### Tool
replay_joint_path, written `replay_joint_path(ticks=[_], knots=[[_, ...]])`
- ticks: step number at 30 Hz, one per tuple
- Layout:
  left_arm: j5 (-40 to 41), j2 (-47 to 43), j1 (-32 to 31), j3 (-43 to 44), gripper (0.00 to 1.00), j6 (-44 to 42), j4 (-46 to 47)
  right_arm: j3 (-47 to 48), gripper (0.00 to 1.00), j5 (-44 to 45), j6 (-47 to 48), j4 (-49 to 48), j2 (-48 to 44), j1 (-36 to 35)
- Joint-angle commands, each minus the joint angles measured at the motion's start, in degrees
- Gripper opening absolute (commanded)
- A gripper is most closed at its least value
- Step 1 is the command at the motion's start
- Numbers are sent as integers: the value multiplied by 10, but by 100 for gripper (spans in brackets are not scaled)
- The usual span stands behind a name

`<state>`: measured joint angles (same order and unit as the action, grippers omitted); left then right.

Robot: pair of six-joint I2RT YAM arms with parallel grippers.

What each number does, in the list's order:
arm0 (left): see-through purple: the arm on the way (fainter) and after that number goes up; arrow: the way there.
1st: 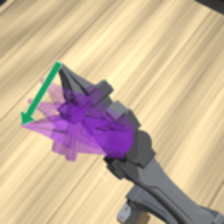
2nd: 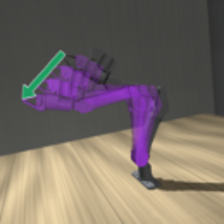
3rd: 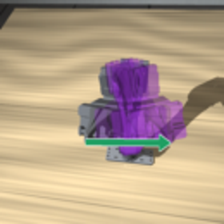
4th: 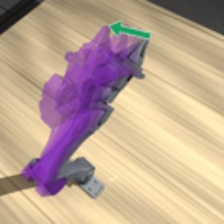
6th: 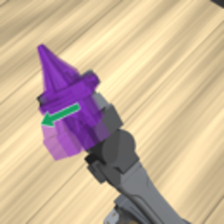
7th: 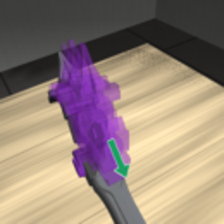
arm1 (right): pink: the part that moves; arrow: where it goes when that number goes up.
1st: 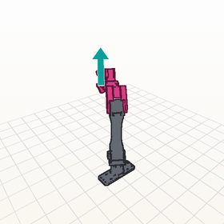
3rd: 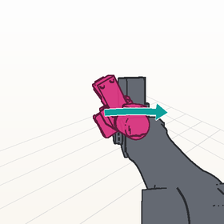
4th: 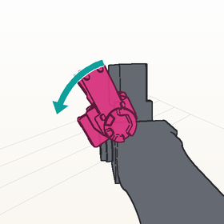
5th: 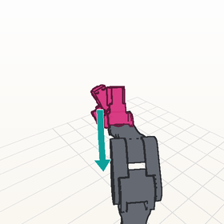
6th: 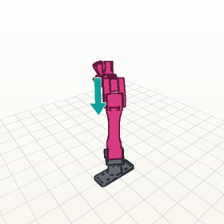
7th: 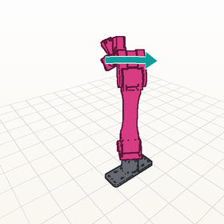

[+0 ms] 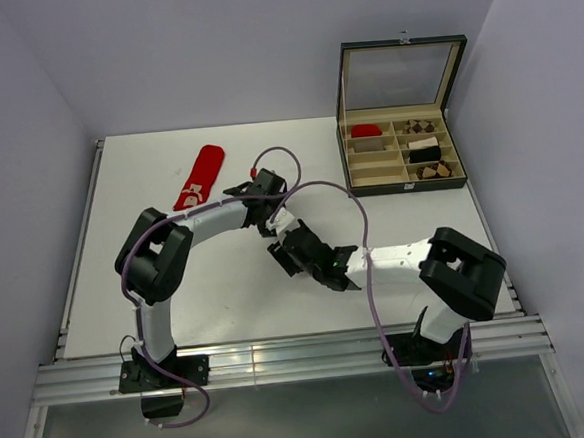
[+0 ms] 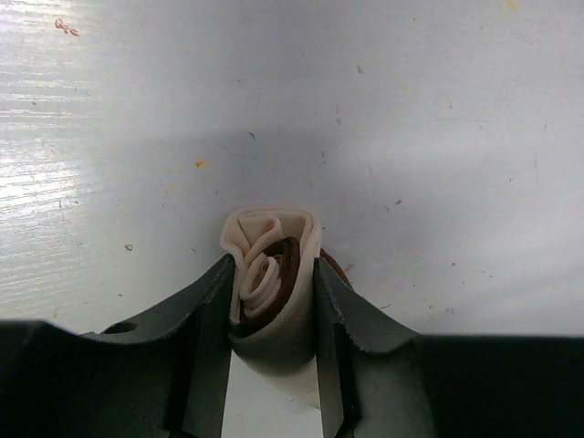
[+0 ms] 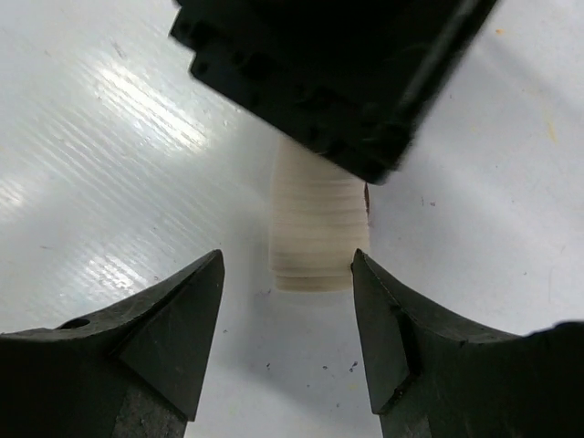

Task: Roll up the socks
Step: Roll the sock at the center of the board.

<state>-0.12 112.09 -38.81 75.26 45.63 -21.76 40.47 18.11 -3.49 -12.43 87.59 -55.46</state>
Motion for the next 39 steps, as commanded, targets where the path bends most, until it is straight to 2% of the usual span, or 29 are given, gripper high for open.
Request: replay_joint_path(ticks=[1, 9, 14, 17, 19, 20, 23, 24, 30, 39], knots=[[6, 24, 0, 2, 40, -26, -50, 38, 66, 109, 52, -34, 34, -34], [6, 25, 0, 3, 40, -32, -52, 75, 65, 208, 88, -41, 121, -61], [-5, 27, 0, 3, 40, -34, -51, 80, 60, 220, 83, -32, 162, -62], [-4, 26, 0, 3, 40, -37, -50, 79, 48, 213, 73, -18, 175, -61], [-3, 23, 0, 1, 42, -37, -49, 73, 29, 182, 61, -3, 171, -56], [-1, 21, 0, 0, 44, -36, -44, 70, 15, 170, 47, 5, 167, -53], [-1, 1, 1, -17, 51, -27, -20, 54, 0, 112, 18, 14, 141, -33], [2, -12, 0, -21, 56, -20, -14, 49, 0, 98, 14, 20, 135, -19], [25, -53, 14, -60, 71, 23, 27, 27, 0, -28, -19, 28, 90, 25], [6, -102, 41, -122, 76, 86, 91, 17, 0, -193, -52, 25, 74, 103]])
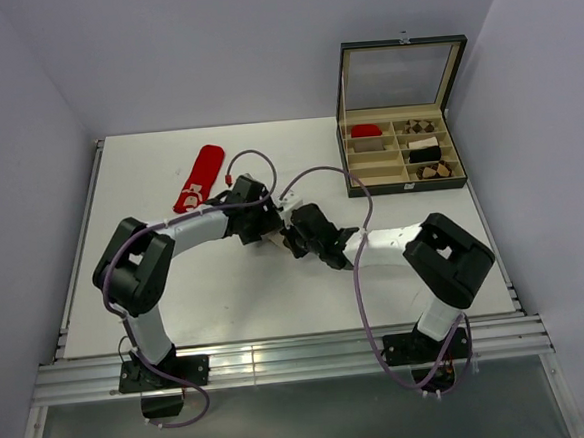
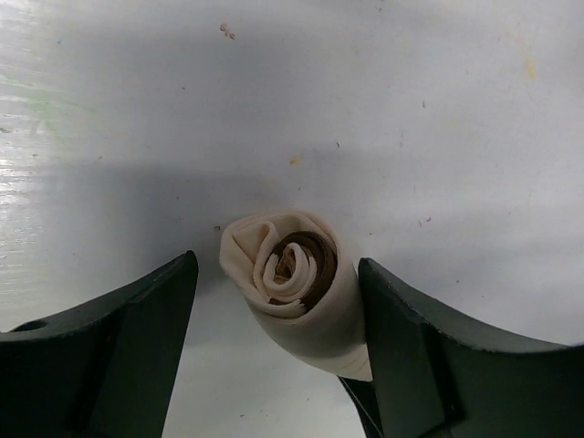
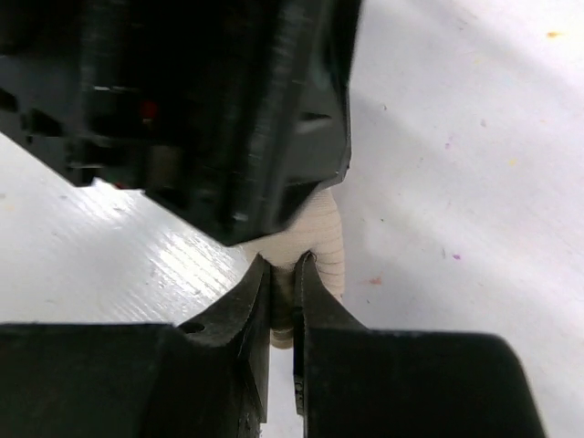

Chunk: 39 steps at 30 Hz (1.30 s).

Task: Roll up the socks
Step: Roll the sock at the center of the board, then pick up the sock at the center of the board.

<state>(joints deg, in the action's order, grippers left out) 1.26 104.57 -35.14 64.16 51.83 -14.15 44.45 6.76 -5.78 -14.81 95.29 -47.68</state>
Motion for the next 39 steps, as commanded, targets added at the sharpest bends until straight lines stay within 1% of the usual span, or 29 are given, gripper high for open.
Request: replay_joint_path(ticks=[1, 2, 5, 11, 14, 17, 18, 19, 20, 22, 23, 24, 25, 27, 28, 30, 31, 35, 39], knots=[[-7, -25, 4, -14, 76, 26, 19, -23, 0, -85, -32, 48, -1, 29], [-24, -24, 5, -18, 76, 30, 23, -21, 0, -90, -35, 50, 1, 35], [-36, -22, 4, -40, 75, 49, 40, -16, 0, -111, -43, 54, 10, 47], [-54, -10, 3, -78, 66, 83, 69, -2, 0, -119, -51, 68, 31, 60], [-61, 6, 2, -78, 60, 94, 78, 2, 0, -122, -53, 73, 35, 61], [-54, 18, 2, -75, 49, 95, 74, 2, 0, -125, -55, 76, 30, 61], [-51, 19, 2, -73, 47, 93, 72, 1, 2, -126, -55, 75, 21, 62], [-49, 20, 2, -71, 44, 92, 67, 0, 4, -127, -56, 75, 16, 62], [-45, 20, 2, -70, 38, 89, 62, 0, 13, -128, -56, 76, 10, 62], [-43, 21, 2, -66, 31, 82, 54, 2, 26, -126, -49, 80, -11, 62], [-43, 21, 2, -64, 28, 79, 51, 2, 37, -123, -46, 82, -18, 62], [-43, 22, 2, -60, 16, 74, 50, 3, 42, -110, -42, 83, -32, 59], [-44, 24, 2, -56, 14, 71, 46, 4, 51, -99, -30, 85, -41, 58], [-47, 29, 2, -41, 13, 58, 31, 7, 58, -69, -18, 90, -60, 46], [-47, 32, 2, -36, 13, 54, 26, 8, 63, -33, -3, 89, -65, 40], [-48, 35, 2, -23, 13, 42, 12, 11, 66, -3, 9, 84, -71, 18], [-47, 36, 2, -19, 13, 37, 8, 13, 68, 26, 19, 83, -69, 12], [-48, 43, 2, 5, 13, 17, -16, 37, 70, 76, 45, 73, -44, -22], [-54, 48, 2, 17, 13, 10, -25, 56, 71, 100, 52, 65, 0, -43]])
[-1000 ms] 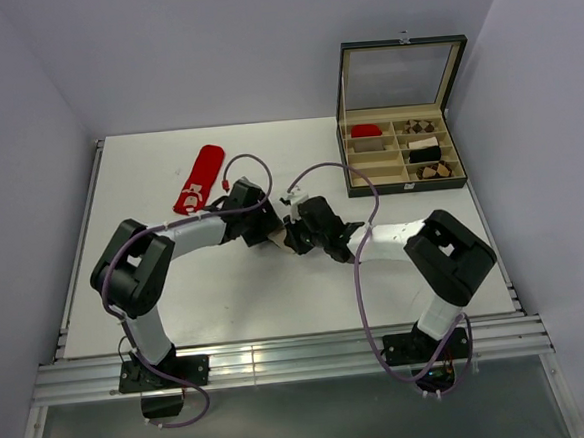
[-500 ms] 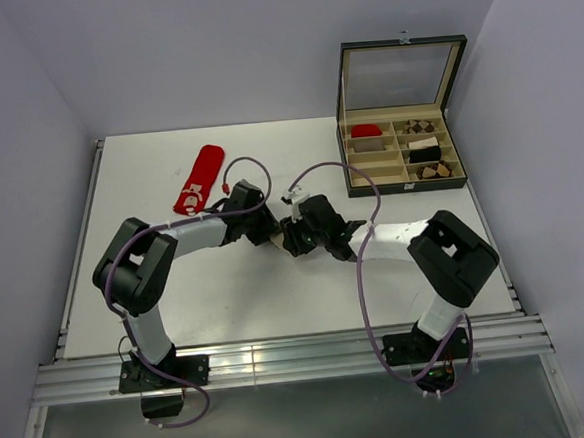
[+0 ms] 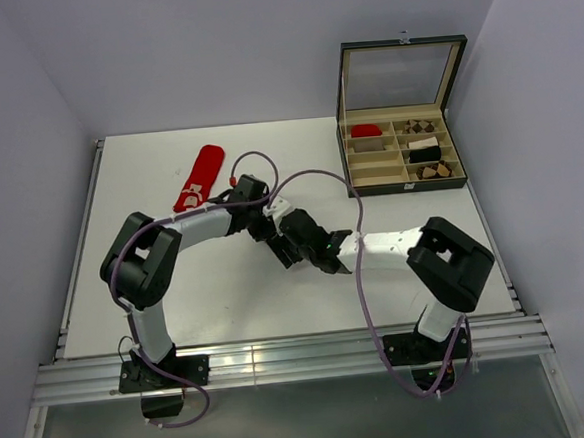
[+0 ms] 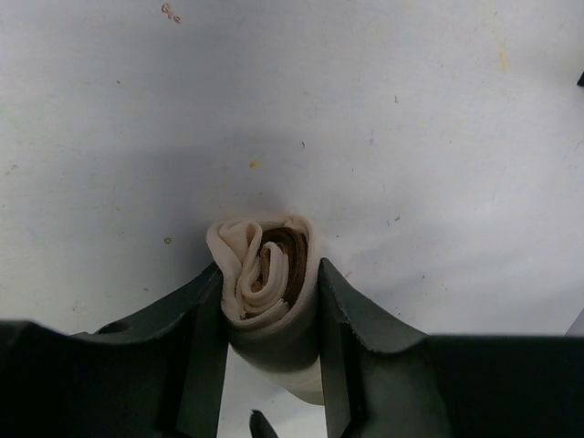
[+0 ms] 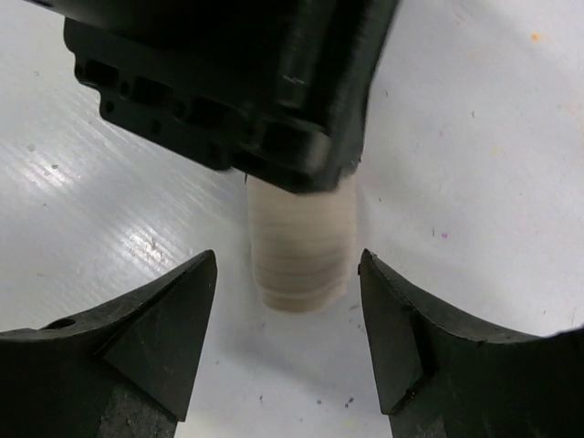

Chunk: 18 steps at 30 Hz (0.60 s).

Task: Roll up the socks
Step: Pick up the sock at the center of the board.

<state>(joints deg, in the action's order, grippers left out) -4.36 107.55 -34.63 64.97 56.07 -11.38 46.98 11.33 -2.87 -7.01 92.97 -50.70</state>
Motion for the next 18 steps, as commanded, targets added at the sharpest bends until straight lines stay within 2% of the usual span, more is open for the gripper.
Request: replay_joint_path(ticks=[1, 9, 18], knots=[[0, 19, -3, 9, 13, -33, -52, 32, 71, 62, 42, -17, 28, -16], [-16, 23, -3, 12, 13, -33, -50, 38, 72, 107, 52, -63, 85, -38], [-16, 20, -3, 9, 13, -34, -52, 52, 71, 113, 59, -79, 116, -41]])
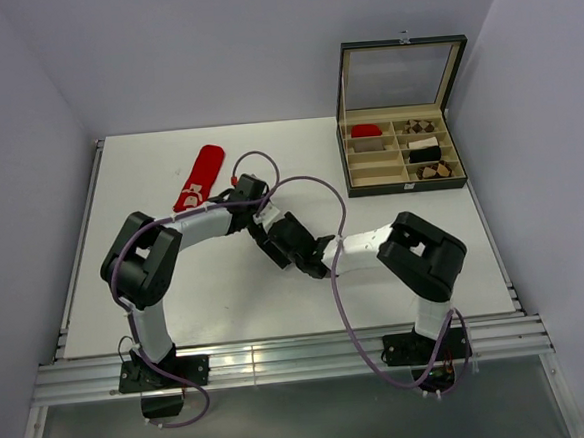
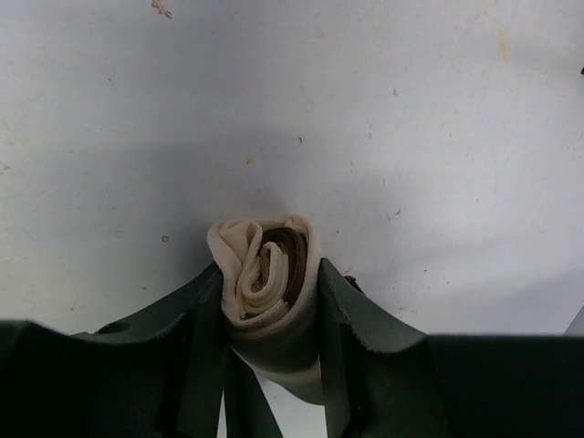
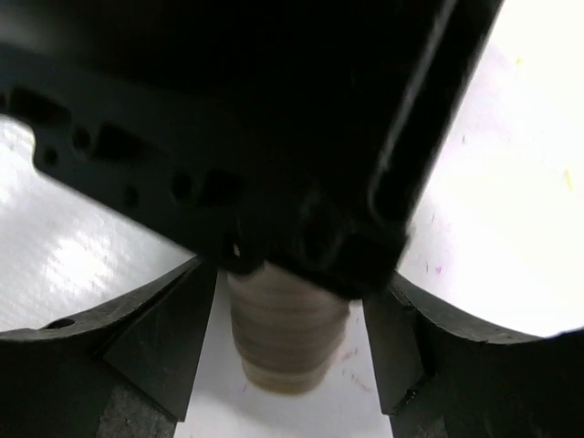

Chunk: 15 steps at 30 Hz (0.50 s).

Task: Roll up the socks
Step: Pick up the sock at the center of the board.

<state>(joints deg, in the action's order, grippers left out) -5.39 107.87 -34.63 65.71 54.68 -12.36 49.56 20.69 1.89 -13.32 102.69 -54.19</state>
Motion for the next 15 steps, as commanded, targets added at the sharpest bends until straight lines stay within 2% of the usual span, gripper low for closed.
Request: replay_joint_path(ticks=[1, 6, 9, 10, 12, 13, 15], knots=[[-5, 16, -4, 0, 13, -19, -42, 28, 71, 19, 13, -18, 22, -6], [-7, 16, -4, -3, 13, -19, -41, 34, 66, 7, 9, -14, 37, -6], [-9, 15, -4, -3, 13, -16, -36, 39, 55, 3, 6, -6, 44, -6], [-10, 15, -4, -3, 13, -16, -36, 37, 43, 0, 5, -5, 45, -5], [-12, 14, -4, 0, 16, -15, -37, 36, 30, -6, 2, 7, 44, -2], [-13, 13, -4, 1, 18, -16, -39, 34, 16, -6, -4, 12, 42, -2], [-3, 5, -3, 2, 27, -14, -41, 19, 0, -14, -14, 24, 28, 1]])
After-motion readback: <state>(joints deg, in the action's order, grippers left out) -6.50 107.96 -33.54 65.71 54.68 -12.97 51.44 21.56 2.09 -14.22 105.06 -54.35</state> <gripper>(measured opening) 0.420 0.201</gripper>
